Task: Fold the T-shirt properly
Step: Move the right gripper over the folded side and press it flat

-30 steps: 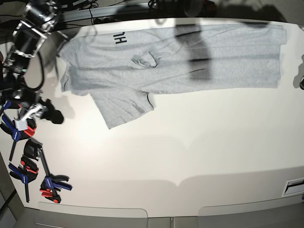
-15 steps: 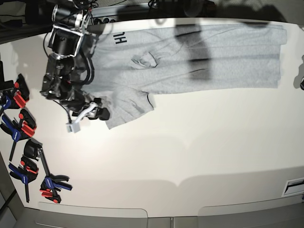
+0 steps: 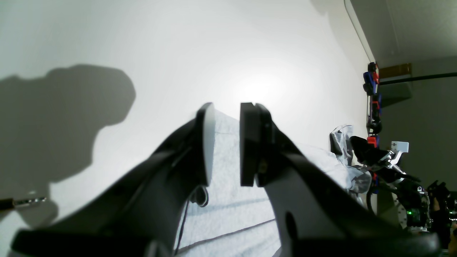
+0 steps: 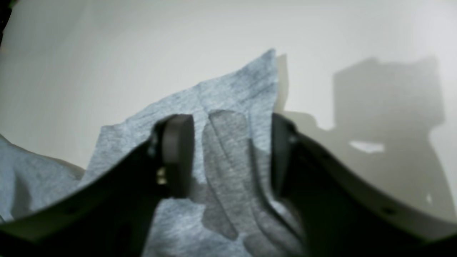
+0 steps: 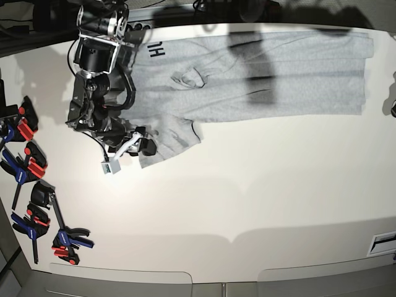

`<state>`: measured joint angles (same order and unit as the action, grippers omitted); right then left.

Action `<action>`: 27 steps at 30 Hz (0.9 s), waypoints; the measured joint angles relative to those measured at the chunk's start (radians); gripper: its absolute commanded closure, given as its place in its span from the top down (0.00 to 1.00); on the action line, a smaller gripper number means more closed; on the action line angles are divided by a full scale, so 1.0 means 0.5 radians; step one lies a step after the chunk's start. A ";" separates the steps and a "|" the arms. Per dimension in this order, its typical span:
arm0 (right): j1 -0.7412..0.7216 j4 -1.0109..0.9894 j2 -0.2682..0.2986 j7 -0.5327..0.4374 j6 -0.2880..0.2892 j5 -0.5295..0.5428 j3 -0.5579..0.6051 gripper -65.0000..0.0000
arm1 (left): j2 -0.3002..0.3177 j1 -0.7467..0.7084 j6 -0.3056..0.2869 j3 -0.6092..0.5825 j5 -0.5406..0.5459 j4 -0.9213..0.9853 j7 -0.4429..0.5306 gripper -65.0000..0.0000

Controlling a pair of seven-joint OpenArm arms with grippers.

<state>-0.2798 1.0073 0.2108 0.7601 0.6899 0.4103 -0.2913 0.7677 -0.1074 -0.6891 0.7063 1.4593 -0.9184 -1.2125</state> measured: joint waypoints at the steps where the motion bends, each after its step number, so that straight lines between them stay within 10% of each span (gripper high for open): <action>1: 0.000 0.000 0.004 0.002 0.000 0.000 -0.001 0.27 | 0.000 0.000 -0.001 0.000 0.000 0.000 0.000 0.17; 4: -0.007 0.000 0.011 0.012 -0.001 -0.008 -0.001 0.00 | 0.000 0.000 -0.001 0.000 0.000 0.000 0.000 0.17; 11: -0.078 0.021 0.011 0.063 -0.001 0.066 -0.001 0.00 | 0.000 0.000 0.000 0.000 0.000 0.000 0.000 0.17; 27: 0.658 1.124 -0.164 0.980 -0.002 1.083 -0.002 0.00 | -0.001 -0.002 -0.002 0.000 0.000 -0.002 0.003 0.17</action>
<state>0.0494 1.5692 0.1287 1.2503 0.6891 0.9516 -0.2920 0.7673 -0.1085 -0.6899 0.7063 1.4593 -0.9192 -1.2110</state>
